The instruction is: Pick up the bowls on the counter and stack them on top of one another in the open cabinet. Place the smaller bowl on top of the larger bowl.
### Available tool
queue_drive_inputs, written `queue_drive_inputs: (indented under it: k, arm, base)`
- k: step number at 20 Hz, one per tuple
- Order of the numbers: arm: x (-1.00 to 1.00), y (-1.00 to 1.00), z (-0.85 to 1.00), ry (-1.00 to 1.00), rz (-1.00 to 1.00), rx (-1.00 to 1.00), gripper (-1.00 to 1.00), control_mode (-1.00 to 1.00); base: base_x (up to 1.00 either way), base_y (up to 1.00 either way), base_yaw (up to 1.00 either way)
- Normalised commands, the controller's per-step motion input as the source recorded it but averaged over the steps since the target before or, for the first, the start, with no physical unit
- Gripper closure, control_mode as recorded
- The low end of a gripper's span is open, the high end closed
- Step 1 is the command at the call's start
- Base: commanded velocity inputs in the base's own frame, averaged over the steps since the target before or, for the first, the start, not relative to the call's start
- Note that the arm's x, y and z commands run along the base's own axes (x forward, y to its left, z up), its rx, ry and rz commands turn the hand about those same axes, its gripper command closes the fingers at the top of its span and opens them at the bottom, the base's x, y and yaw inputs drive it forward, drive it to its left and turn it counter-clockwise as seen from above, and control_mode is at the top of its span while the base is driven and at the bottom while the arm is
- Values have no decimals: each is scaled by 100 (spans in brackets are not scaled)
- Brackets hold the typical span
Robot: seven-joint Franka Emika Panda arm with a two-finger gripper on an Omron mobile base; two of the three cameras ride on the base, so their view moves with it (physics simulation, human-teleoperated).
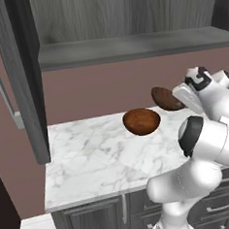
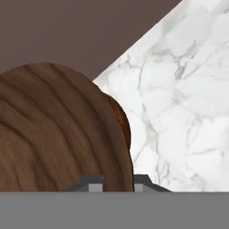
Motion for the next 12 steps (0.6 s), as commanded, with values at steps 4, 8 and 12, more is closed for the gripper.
queue_drive_inputs:
  k: [4, 8, 12]
  arm:
    - [10, 71, 0, -3, 0, -9, 100, -100]
    - [11, 55, 0, -3, -1, -11, 100, -100]
    - [0, 7, 0, -1, -1, -1, 100, -100]
  base:
    - [0, 0, 0]
    - [0, 0, 0]
    - [0, 0, 0]
